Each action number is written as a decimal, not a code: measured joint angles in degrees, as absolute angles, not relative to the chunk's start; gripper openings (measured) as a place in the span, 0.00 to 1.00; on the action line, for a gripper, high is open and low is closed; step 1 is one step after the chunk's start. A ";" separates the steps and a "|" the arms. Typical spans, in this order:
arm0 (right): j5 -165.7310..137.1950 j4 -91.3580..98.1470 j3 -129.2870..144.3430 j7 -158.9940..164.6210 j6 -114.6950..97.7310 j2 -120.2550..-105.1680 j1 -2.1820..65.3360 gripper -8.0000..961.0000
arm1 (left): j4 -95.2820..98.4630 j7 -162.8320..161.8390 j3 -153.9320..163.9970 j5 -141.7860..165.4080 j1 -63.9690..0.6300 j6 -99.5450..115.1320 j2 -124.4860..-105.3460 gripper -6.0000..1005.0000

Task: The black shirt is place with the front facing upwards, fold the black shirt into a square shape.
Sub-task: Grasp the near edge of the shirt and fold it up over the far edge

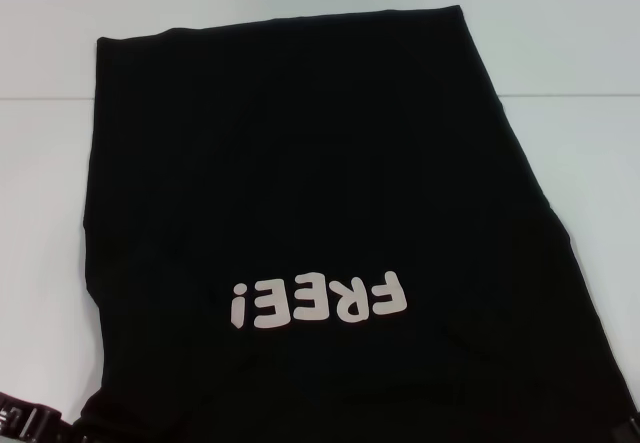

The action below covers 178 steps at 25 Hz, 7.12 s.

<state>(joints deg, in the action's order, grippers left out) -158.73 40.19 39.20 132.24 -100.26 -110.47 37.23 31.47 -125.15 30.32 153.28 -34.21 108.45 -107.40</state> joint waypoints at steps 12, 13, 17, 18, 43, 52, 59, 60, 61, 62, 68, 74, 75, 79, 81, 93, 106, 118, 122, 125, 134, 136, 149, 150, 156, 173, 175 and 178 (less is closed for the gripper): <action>-158.73 39.37 39.14 132.34 -100.10 -110.47 38.17 0.68 | 31.46 -125.16 30.32 153.28 -34.39 108.46 -107.40 0.04; -158.73 39.37 39.07 132.36 -100.10 -110.47 38.18 0.68 | 31.46 -125.16 30.33 153.28 -34.39 108.46 -107.40 0.04; -158.73 39.37 39.17 132.44 -100.10 -110.47 38.23 0.68 | 31.43 -125.15 30.32 153.28 -34.38 108.43 -107.40 0.04; -158.73 39.37 39.17 132.45 -100.11 -110.46 38.23 0.68 | 31.43 -125.16 30.33 153.28 -34.39 108.43 -107.40 0.04; -155.76 36.44 39.43 131.69 -100.83 -110.98 39.19 0.68 | 31.32 -125.11 30.32 153.28 -34.31 108.28 -107.40 0.04; -154.09 36.29 39.85 131.65 -100.95 -110.91 38.91 0.68 | 31.32 -124.73 30.32 153.28 -34.14 108.28 -107.40 0.04; -153.84 35.72 40.02 131.58 -100.47 -111.20 39.31 0.68 | 31.26 -124.63 30.32 153.28 -34.00 108.28 -107.48 0.04; -153.84 35.72 40.02 131.58 -100.47 -111.20 39.31 0.68 | 31.26 -124.63 30.32 153.28 -33.99 108.28 -107.48 0.04; -153.66 35.59 39.80 131.52 -100.44 -111.49 39.65 0.68 | 31.23 -124.62 30.32 153.28 -33.99 108.28 -107.49 0.04; -153.66 35.59 39.80 131.52 -100.44 -111.49 39.65 0.68 | 31.23 -124.60 30.32 153.28 -34.02 108.28 -107.49 0.04; -153.07 35.59 39.69 131.49 -100.01 -112.63 40.50 0.68 | 31.21 -124.53 30.32 153.28 -34.04 108.28 -107.49 0.04; -151.99 35.51 39.56 131.49 -99.29 -113.12 40.98 0.68 | 31.20 -124.44 30.32 153.28 -34.14 108.28 -107.49 0.04; -151.52 35.51 39.56 131.51 -99.25 -113.12 41.01 0.68 | 31.20 -124.42 30.32 153.28 -34.15 108.28 -107.49 0.04; -150.72 35.51 39.55 131.59 -99.17 -113.14 41.19 0.68 | 31.20 -124.36 30.33 153.28 -34.28 108.28 -107.49 0.04; -150.66 35.47 39.55 131.75 -99.06 -113.23 41.33 0.68 | 31.20 -124.32 30.33 153.28 -34.33 108.28 -107.49 0.04; -150.68 33.34 39.98 132.09 -97.80 -113.62 43.29 0.68 | 31.26 -123.95 30.33 153.22 -34.37 108.28 -107.49 0.04; -151.08 33.12 40.45 132.87 -97.73 -114.14 44.45 0.68 | 31.32 -123.75 30.32 152.70 -34.28 108.21 -107.49 0.04; -151.07 32.50 41.91 133.14 -98.19 -114.81 45.59 0.66 | 31.46 -123.71 30.32 152.66 -34.15 108.19 -107.49 0.04; -151.01 32.43 42.91 133.42 -97.91 -115.19 45.94 0.64 | 31.47 -123.69 30.32 152.65 -34.11 108.16 -107.49 0.04; -150.88 32.43 43.04 133.59 -97.85 -115.27 46.26 0.62 | 31.47 -123.68 30.32 152.58 -34.10 108.11 -107.49 0.04; -151.02 32.43 43.08 134.49 -97.64 -115.34 46.89 0.57 | 31.47 -123.58 30.32 152.49 -34.21 107.86 -107.49 0.04; -151.20 32.43 43.15 134.90 -97.37 -115.22 46.94 0.56 | 31.47 -123.58 30.32 152.48 -34.24 107.84 -107.49 0.04; -151.26 32.43 44.30 135.64 -97.47 -114.68 47.00 0.25 | 31.45 -123.22 30.32 152.49 -34.31 107.74 -107.49 0.04; -151.24 32.44 44.30 135.60 -97.57 -114.65 46.98 0.21 | 31.46 -123.20 30.32 152.49 -34.28 107.74 -107.49 0.04; -151.08 32.52 44.14 135.48 -97.88 -114.40 46.76 0.06 | 31.32 -123.07 30.32 152.17 -34.20 107.49 -107.49 0.04; -149.01 44.93 36.29 137.12 -105.78 -110.71 36.22 0.58 | 31.12 -123.04 30.23 151.29 -34.68 106.93 -107.56 0.04; -149.55 45.13 36.32 138.00 -105.77 -109.90 35.88 0.67 | 31.11 -123.05 30.26 151.19 -34.96 106.97 -107.57 0.04; -151.24 45.21 36.32 138.83 -105.41 -109.36 35.88 0.79 | 31.14 -123.11 30.29 151.18 -35.15 107.03 -107.57 0.04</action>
